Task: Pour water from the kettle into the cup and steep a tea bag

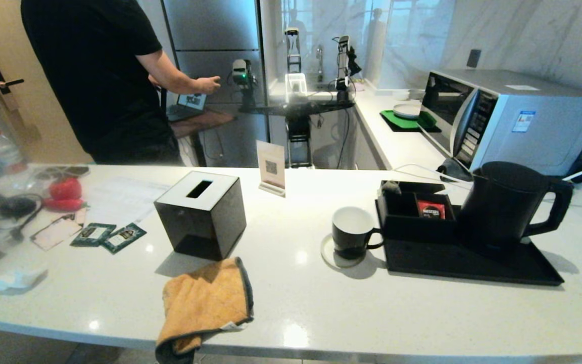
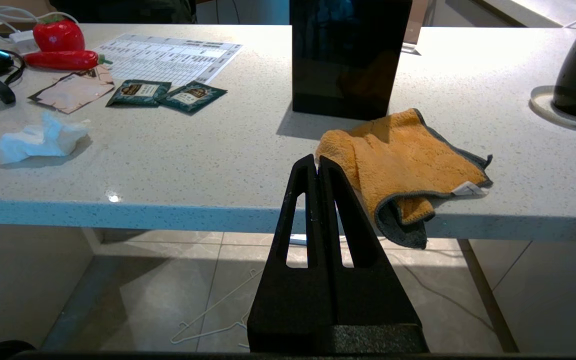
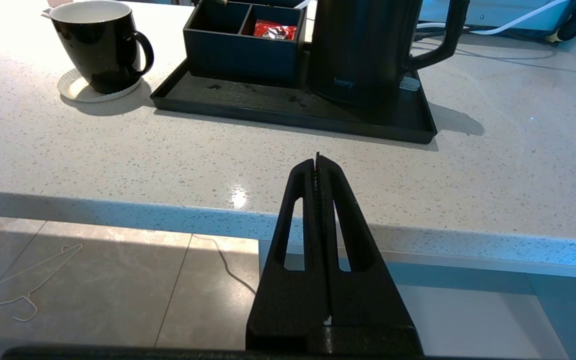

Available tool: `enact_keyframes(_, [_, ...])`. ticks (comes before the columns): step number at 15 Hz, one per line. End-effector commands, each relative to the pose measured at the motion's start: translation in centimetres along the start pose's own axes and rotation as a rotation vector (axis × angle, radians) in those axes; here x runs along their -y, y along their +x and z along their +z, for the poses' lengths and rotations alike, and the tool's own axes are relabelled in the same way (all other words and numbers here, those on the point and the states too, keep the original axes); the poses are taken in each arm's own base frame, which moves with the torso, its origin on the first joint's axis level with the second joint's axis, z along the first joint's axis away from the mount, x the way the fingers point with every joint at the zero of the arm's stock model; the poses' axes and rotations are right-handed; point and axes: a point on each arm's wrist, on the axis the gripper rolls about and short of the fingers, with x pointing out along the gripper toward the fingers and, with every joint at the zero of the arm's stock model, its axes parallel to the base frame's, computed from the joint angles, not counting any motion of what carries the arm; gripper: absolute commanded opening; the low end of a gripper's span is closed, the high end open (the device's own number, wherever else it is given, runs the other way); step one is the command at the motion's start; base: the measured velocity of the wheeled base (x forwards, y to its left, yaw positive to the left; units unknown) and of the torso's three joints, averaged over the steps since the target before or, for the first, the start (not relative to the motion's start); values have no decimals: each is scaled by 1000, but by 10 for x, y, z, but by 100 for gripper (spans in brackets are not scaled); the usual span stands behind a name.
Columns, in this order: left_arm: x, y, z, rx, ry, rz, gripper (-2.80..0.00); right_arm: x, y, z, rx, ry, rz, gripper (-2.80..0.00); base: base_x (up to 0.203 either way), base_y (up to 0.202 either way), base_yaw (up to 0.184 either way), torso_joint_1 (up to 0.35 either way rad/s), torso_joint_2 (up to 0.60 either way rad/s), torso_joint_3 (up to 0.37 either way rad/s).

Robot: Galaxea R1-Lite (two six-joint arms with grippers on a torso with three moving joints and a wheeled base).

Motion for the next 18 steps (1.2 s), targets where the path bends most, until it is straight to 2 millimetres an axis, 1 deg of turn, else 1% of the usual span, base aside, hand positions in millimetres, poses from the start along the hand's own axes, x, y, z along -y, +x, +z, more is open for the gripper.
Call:
enact_keyframes(1, [0, 0, 0, -1, 0, 0, -280, 0, 0, 0, 0, -1, 0, -280, 0, 0, 0, 0, 0, 0])
enact_keyframes(13, [0, 0, 0, -1, 0, 0, -280, 0, 1, 0, -8, -7, -1, -280, 0, 0, 0, 0, 0, 0])
enact_keyframes(14, [0, 0, 0, -1, 0, 0, -280, 0, 3, 2, -30, -8, -1, -280, 0, 0, 0, 0, 0, 0])
enact_keyframes(16, [0, 0, 0, -1, 0, 0, -280, 1, 11, 11, -54, -6, -2, -280, 0, 0, 0, 0, 0, 0])
enact_keyframes(18, [0, 0, 0, -1, 0, 0, -280, 1, 25, 25, -83, -3, -12, -280, 0, 0, 0, 0, 0, 0])
